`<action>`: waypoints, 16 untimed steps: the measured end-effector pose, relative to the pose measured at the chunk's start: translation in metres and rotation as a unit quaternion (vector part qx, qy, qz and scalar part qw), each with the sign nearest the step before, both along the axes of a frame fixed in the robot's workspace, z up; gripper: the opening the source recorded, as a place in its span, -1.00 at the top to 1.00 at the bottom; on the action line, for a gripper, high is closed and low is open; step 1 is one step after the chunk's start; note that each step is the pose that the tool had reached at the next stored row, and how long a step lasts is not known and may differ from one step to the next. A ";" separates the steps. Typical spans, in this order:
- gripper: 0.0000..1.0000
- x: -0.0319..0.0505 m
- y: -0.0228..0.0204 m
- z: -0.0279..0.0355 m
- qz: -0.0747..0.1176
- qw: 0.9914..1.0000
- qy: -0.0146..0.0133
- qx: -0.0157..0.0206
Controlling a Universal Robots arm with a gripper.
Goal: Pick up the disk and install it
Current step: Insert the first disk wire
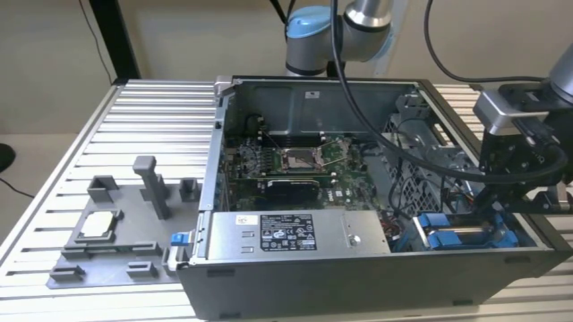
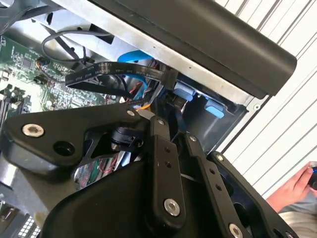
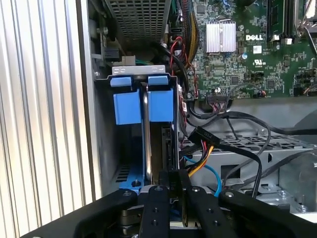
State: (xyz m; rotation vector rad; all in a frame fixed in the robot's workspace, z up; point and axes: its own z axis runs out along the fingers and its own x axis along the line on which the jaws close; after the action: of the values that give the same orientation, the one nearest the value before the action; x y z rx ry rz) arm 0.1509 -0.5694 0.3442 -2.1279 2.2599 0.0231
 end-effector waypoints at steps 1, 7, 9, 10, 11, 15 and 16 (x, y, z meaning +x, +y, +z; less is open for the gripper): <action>1.00 0.0000 0.0000 -0.0001 -0.003 1.000 0.001 0.000; 1.00 -0.0001 0.0000 -0.0006 -0.012 1.000 0.003 0.000; 1.00 -0.0001 0.0000 -0.0010 -0.013 1.000 0.004 0.000; 1.00 -0.0001 0.0000 -0.0012 -0.013 1.000 0.004 0.000; 1.00 -0.0001 0.0000 -0.0013 -0.013 1.000 0.004 0.000; 1.00 -0.0003 0.0000 -0.0020 -0.013 1.000 0.004 0.000; 1.00 -0.0004 0.0000 -0.0022 -0.013 1.000 0.004 0.000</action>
State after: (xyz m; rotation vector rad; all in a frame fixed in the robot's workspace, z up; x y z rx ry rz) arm 0.1505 -0.5694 0.3420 -2.1025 2.2915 0.0304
